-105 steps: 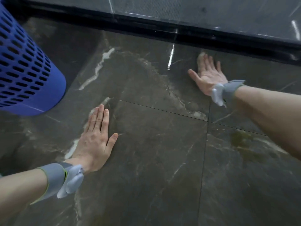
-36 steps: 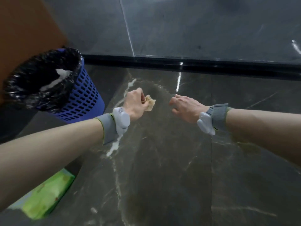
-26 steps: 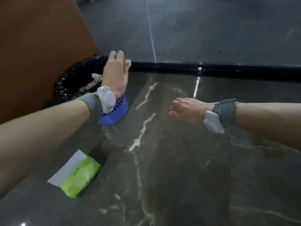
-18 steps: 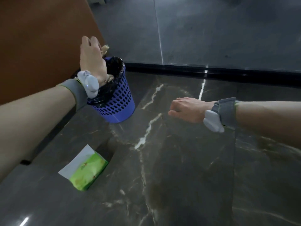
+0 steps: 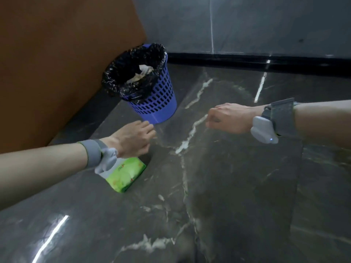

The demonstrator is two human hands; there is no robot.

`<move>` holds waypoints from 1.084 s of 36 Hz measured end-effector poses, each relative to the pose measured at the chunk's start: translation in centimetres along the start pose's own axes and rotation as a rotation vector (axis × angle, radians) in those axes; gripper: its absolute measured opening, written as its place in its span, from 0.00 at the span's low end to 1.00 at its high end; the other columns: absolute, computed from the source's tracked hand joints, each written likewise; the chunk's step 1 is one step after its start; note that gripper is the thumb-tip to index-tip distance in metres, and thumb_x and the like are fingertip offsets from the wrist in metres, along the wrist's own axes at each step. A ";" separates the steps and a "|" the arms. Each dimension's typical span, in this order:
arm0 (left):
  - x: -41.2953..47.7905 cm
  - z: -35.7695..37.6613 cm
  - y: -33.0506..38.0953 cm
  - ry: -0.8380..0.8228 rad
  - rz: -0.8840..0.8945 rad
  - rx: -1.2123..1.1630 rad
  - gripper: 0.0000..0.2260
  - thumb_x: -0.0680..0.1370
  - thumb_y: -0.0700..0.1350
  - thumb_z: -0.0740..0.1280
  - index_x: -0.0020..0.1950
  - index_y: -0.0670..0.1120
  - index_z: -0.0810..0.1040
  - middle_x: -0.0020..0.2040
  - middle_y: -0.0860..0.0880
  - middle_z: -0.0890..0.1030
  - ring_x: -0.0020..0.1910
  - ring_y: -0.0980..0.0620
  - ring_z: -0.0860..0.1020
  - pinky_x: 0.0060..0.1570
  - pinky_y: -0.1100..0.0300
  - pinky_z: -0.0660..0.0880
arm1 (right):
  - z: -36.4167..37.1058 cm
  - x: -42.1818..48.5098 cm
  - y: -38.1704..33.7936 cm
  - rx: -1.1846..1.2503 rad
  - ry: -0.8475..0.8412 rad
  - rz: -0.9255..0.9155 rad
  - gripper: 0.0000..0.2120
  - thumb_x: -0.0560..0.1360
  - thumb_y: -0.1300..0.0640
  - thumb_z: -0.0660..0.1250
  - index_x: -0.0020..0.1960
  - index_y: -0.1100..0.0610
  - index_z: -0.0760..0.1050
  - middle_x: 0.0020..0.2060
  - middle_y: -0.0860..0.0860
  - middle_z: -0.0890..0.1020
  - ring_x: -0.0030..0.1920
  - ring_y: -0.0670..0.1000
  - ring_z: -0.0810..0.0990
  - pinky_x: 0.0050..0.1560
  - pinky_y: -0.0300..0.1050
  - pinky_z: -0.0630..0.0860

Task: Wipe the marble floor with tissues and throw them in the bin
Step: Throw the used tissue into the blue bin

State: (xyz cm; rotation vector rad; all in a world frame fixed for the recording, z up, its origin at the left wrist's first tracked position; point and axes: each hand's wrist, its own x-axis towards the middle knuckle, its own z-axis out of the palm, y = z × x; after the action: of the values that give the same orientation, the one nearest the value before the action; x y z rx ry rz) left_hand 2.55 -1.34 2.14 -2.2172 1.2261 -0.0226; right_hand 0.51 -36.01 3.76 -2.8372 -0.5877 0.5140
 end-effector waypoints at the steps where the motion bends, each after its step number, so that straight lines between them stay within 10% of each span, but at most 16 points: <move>1: -0.6 0.6 0.2 -0.105 -0.102 0.003 0.17 0.77 0.57 0.63 0.57 0.44 0.75 0.54 0.45 0.75 0.53 0.45 0.73 0.52 0.52 0.72 | 0.2 -0.3 0.2 -0.002 -0.002 0.004 0.21 0.83 0.40 0.55 0.61 0.54 0.76 0.59 0.53 0.79 0.63 0.57 0.77 0.64 0.54 0.74; 10: -5.3 2.7 -1.1 -0.727 -0.678 -0.439 0.35 0.82 0.56 0.68 0.80 0.37 0.59 0.77 0.38 0.66 0.73 0.39 0.69 0.69 0.51 0.69 | 1.4 0.3 -2.4 -0.027 -0.042 -0.071 0.19 0.83 0.41 0.57 0.63 0.53 0.75 0.62 0.52 0.79 0.65 0.56 0.76 0.66 0.53 0.73; 14: -5.5 2.1 -1.0 -0.725 -0.724 -0.515 0.14 0.84 0.43 0.63 0.66 0.37 0.74 0.64 0.39 0.79 0.60 0.40 0.79 0.58 0.49 0.76 | 1.9 0.8 -3.9 -0.022 -0.074 -0.113 0.18 0.83 0.40 0.57 0.61 0.52 0.74 0.60 0.51 0.79 0.64 0.56 0.76 0.66 0.53 0.72; 20: -5.4 -0.9 -6.4 -0.823 -0.847 -0.786 0.07 0.84 0.36 0.63 0.60 0.41 0.78 0.45 0.42 0.80 0.34 0.50 0.82 0.26 0.65 0.77 | 2.6 1.1 -4.8 -0.043 -0.091 -0.171 0.14 0.83 0.40 0.57 0.51 0.50 0.70 0.54 0.49 0.77 0.60 0.56 0.77 0.63 0.55 0.74; 24: -3.9 -5.0 -11.8 -1.079 -0.804 -0.847 0.06 0.81 0.29 0.66 0.57 0.30 0.79 0.36 0.39 0.82 0.30 0.50 0.83 0.29 0.61 0.80 | 2.7 0.8 -5.1 -0.051 -0.098 -0.166 0.19 0.83 0.41 0.57 0.54 0.56 0.77 0.53 0.53 0.80 0.56 0.57 0.80 0.61 0.56 0.76; 30: -1.1 -9.0 -10.8 -1.232 -0.385 -0.926 0.12 0.82 0.39 0.68 0.64 0.41 0.82 0.54 0.47 0.87 0.51 0.52 0.84 0.57 0.58 0.81 | 3.4 -0.2 -4.8 -0.074 -0.121 -0.146 0.19 0.83 0.41 0.57 0.56 0.55 0.77 0.54 0.52 0.82 0.57 0.56 0.80 0.61 0.54 0.76; 39: 0.2 -6.3 -6.1 -1.377 -0.161 -1.333 0.12 0.83 0.33 0.63 0.66 0.32 0.76 0.60 0.39 0.79 0.60 0.43 0.77 0.65 0.50 0.74 | 3.7 -2.0 -3.2 -0.129 -0.175 -0.121 0.19 0.83 0.39 0.57 0.54 0.54 0.74 0.52 0.51 0.80 0.56 0.55 0.80 0.58 0.52 0.76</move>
State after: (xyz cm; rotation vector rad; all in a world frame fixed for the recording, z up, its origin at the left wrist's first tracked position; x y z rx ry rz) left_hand 5.47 -2.17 10.30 -2.1969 0.1160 2.3341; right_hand -3.66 -33.48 1.78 -2.8707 -0.8475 0.7326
